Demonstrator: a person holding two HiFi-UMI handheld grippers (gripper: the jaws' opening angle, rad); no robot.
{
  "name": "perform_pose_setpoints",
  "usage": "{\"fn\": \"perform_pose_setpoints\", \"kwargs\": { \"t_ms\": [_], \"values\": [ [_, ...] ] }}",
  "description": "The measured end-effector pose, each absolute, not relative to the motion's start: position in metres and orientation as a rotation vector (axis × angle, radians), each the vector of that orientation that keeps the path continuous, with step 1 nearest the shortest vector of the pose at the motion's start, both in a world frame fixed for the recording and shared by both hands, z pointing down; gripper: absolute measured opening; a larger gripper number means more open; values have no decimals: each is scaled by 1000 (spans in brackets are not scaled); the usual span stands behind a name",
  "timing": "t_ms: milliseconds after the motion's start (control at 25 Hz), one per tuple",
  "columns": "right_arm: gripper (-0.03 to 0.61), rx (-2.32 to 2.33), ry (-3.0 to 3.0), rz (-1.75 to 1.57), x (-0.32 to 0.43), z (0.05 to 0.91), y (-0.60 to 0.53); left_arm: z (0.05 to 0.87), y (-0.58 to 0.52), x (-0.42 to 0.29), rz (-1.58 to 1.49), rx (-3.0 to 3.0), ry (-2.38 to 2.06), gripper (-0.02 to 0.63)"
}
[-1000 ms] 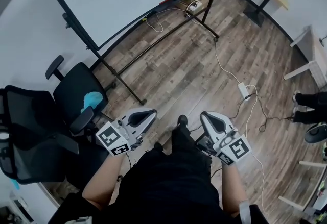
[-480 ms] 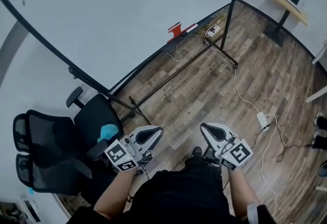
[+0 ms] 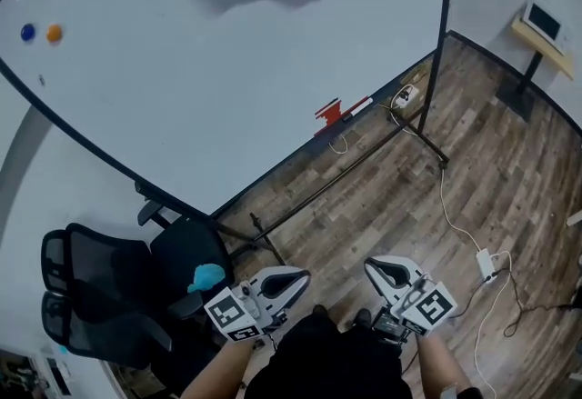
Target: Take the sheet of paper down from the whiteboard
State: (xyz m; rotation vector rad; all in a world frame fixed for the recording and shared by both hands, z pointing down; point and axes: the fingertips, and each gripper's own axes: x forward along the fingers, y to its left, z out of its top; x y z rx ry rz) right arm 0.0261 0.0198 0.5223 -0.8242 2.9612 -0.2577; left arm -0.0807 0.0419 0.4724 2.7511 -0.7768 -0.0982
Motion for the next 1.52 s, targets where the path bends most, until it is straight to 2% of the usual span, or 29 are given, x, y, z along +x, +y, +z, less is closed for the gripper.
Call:
{"fn": "perform_pose_setpoints", "kwargs": {
  "t_ms": [280, 600, 880, 1200, 1520],
  "values": [
    [21, -846, 2974, -205, 0, 503, -43, 443, -30, -97, -177, 2889, -757, 6],
    [23, -859, 2833, 35, -35, 393, -133, 371, -129, -144, -119, 3052, -837, 6],
    [23, -982, 2711, 283, -58, 318, -201, 272, -197, -182, -149, 3198, -952, 6],
    [23, -976, 2520, 643, -68, 196, -256, 163, -225, -187, -4, 3374, -1329, 8],
    [23, -1029, 2410, 863, -51, 98, -325, 90, -263, -195, 191, 3209, -1791, 8]
  ]
}}
